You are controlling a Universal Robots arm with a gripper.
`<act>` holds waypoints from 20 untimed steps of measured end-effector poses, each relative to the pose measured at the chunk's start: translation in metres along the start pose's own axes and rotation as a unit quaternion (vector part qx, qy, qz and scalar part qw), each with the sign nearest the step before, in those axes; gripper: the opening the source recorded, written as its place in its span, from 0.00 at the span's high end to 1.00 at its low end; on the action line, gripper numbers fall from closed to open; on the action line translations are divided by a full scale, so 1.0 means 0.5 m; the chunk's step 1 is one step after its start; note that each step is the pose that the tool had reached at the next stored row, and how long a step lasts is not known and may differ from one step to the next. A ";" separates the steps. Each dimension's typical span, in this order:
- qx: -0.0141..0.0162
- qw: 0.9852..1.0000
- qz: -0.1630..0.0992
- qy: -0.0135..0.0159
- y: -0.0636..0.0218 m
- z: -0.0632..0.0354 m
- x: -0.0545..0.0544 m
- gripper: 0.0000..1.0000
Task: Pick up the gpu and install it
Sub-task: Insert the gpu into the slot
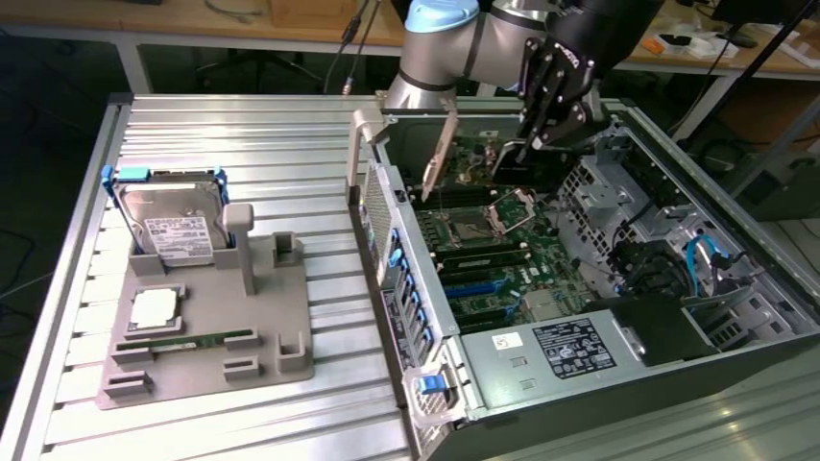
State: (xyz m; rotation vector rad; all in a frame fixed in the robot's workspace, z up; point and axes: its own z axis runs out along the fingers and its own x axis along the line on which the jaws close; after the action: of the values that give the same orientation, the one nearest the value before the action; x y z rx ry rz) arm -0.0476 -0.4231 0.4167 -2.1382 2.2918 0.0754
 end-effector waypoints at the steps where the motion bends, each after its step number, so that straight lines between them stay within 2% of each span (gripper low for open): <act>1: 0.000 1.000 0.000 0.000 -0.001 0.000 0.000 0.73; 10: 0.000 1.000 -0.001 0.000 -0.013 0.007 -0.001 0.73; 20: 0.000 1.000 -0.003 0.001 -0.017 0.017 -0.001 0.73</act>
State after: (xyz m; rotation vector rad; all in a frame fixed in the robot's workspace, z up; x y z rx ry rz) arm -0.0392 -0.4231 0.4081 -2.1461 2.2863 0.0735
